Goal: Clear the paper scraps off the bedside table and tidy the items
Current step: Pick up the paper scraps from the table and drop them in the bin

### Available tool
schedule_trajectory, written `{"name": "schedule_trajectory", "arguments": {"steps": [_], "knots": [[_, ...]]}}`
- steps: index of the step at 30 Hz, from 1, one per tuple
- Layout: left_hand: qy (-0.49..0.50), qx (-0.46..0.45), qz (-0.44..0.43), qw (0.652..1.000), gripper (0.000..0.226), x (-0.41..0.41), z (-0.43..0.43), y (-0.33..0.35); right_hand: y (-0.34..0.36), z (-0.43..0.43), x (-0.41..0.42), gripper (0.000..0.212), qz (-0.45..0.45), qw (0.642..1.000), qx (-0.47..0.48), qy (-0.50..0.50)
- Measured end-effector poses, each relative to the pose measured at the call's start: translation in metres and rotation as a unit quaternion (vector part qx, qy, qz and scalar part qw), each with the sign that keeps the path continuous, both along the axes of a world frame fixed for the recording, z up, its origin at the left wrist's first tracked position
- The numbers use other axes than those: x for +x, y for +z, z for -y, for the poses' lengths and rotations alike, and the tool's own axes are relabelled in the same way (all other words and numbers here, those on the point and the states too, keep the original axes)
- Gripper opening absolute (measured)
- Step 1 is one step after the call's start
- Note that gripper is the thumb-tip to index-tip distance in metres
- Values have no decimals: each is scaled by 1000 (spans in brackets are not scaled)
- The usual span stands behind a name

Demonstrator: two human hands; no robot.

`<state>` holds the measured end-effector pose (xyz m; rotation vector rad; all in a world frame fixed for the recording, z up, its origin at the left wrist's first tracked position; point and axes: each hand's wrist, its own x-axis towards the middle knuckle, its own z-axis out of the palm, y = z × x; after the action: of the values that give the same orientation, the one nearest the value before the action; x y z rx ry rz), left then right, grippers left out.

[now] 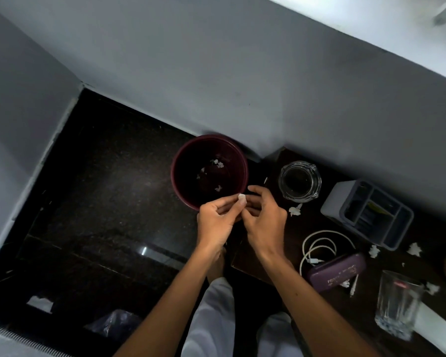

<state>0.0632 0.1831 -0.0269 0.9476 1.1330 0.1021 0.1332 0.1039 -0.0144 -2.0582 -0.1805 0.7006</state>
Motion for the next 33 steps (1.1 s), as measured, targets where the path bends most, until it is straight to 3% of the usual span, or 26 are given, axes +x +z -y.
{"name": "schedule_trajectory", "arguments": {"steps": [6, 11, 13, 23, 33], "knots": [[11, 32, -39, 999, 4, 7, -18, -13, -3, 8, -4, 48, -23, 1000, -11, -2], [64, 30, -91, 993, 7, 16, -41, -33, -11, 44, 6, 27, 11, 963, -101, -248], [63, 47, -113, 991, 8, 21, -48, -44, -16, 58, 13, 29, 18, 950, -136, -280], [-15, 88, -168, 982, 31, 24, -59, -72, -40, 66, 39, 41, 36, 957, -172, -231], [-58, 55, -98, 992, 16, 6, -6, -44, -40, 70, 36, 10, 33, 970, -181, -157]]}}
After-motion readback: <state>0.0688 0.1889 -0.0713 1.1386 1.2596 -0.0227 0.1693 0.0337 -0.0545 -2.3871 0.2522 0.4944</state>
